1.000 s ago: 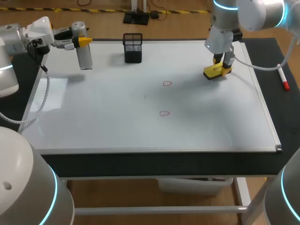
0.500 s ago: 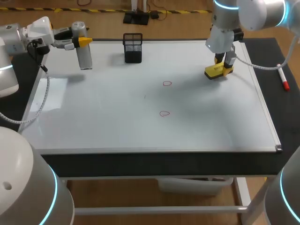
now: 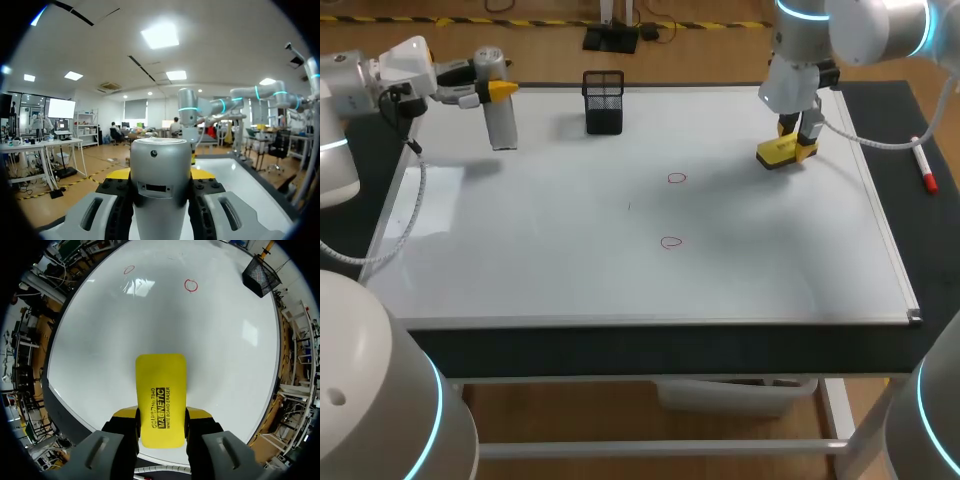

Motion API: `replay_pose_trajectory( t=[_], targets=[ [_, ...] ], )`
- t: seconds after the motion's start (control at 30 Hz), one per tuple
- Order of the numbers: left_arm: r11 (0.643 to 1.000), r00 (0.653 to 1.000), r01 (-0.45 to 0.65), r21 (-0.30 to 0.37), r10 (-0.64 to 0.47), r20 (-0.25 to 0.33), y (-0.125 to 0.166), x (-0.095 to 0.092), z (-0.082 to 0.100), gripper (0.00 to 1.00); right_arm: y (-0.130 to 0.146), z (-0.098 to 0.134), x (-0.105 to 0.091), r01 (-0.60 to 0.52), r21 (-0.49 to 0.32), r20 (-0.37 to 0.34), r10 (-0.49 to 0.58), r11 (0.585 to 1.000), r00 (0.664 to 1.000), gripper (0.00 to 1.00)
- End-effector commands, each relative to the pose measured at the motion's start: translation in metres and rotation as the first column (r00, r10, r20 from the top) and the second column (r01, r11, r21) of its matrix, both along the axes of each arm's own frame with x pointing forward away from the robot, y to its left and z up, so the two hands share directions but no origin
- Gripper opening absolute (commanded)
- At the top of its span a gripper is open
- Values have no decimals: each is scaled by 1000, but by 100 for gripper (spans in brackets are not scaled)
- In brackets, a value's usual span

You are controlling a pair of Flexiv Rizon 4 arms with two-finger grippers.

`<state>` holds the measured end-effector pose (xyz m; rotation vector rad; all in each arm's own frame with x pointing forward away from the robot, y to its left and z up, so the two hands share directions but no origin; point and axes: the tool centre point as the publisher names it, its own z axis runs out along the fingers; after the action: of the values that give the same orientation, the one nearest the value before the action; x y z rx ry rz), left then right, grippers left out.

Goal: Pick up the inspection probe, press it on each red-marked spot on the whiteboard one by one, put down the probe, pick up the eraser, and wipe off all the red marks.

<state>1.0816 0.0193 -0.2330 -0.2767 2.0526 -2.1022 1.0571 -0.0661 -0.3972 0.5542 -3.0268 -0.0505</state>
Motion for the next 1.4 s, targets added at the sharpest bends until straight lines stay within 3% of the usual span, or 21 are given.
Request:
replay_pose_trajectory(
  t=[0.03, 0.57, 0.97, 1.4],
  targets=[
    [999, 999, 38, -4, -38, -8, -14, 2, -2, 0, 0, 1, 0, -1, -3, -1, 1, 1000, 1000, 0],
    [968, 970, 242, -64, -243, -3, -98, -17, -4, 0, 0, 1, 0, -1, -3, -1, 1, 1000, 1000, 0],
    [907, 909, 413, -83, -416, -22, -176, -35, -13, 0, 0, 1, 0, -1, -3, -1, 1, 1000, 1000, 0],
    [864, 866, 496, -83, -499, -26, -234, -44, -14, 0, 0, 1, 0, -1, -3, -1, 1, 1000, 1000, 0]
  ],
)
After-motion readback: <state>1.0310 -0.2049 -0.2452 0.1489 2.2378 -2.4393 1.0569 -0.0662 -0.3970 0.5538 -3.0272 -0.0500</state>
